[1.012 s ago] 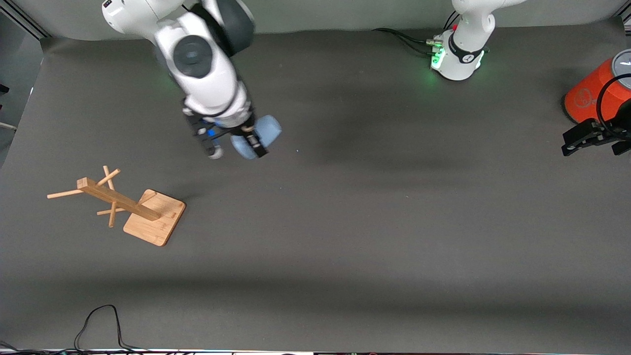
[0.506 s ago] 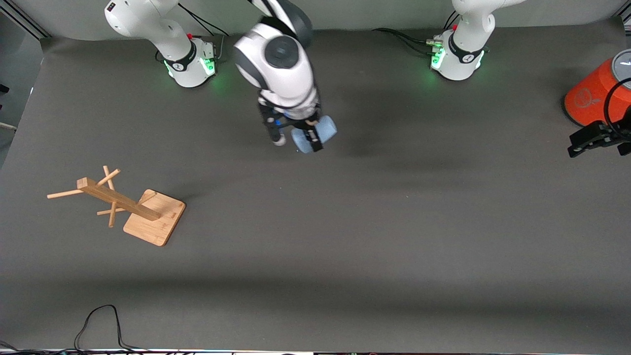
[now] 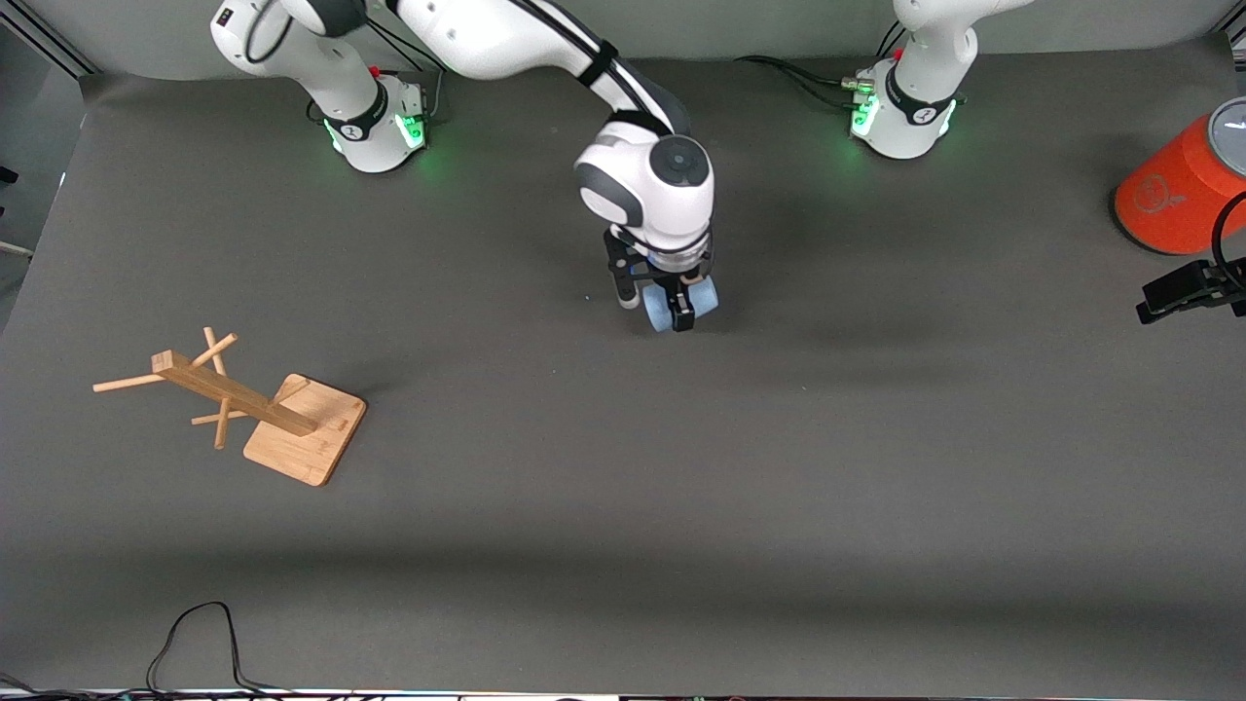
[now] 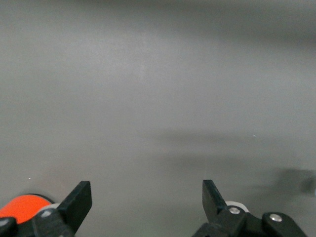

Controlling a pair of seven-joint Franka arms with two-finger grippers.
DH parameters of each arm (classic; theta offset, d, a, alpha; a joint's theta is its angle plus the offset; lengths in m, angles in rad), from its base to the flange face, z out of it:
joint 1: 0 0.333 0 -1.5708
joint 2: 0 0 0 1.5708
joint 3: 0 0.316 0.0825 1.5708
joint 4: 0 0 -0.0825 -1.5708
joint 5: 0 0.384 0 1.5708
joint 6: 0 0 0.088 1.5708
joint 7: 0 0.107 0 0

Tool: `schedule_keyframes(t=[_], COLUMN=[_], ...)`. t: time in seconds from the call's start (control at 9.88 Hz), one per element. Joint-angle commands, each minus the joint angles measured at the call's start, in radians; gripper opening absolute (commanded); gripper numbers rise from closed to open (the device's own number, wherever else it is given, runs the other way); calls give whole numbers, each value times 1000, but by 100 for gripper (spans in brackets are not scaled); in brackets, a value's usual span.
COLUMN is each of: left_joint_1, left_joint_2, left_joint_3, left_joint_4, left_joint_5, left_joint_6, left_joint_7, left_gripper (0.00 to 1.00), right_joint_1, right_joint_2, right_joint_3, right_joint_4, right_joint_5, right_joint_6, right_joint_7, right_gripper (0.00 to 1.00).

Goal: Rotate and upright cup with both arms
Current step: 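Carry the blue cup with the right gripper to the table middle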

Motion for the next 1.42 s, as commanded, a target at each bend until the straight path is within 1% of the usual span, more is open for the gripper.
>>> schedule_keyframes(t=[0.0,0.1,0.4,0.51,0.61,0.71,1.11,1.21,1.32], left_joint_1=[36,36,24,21,19,19,-22,-34,-53], left_joint_2=[0,0,7,7,10,13,31,36,45], left_joint_3=[-8,-8,-9,-11,-11,-12,-15,-15,-15], left_joint_4=[7,6,3,3,0,-2,-4,-2,-4], left_joint_5=[-43,-44,-33,-31,-31,-37,-33,-39,-39], left_joint_6=[-12,-14,-18,-18,-21,-29,-32,-29,-28], left_joint_7=[-11,-11,-20,-20,-20,-20,-20,-25,-75], left_gripper=[100,100,100,100,100,100,100,100,100], right_joint_1=[11,11,9,9,9,8,5,5,3], right_joint_2=[51,74,91,99,100,99,82,55,29], right_joint_3=[-17,-17,-17,-17,-17,-17,-17,-17,-17], right_joint_4=[41,42,41,41,41,41,42,41,41], right_joint_5=[-28,-31,-31,-31,-29,-31,-32,-29,-28], right_joint_6=[20,35,36,36,36,36,29,19,-13], right_joint_7=[87,110,141,142,142,142,139,141,139], right_gripper=[47,47,48,58,87,100,100,100,100])
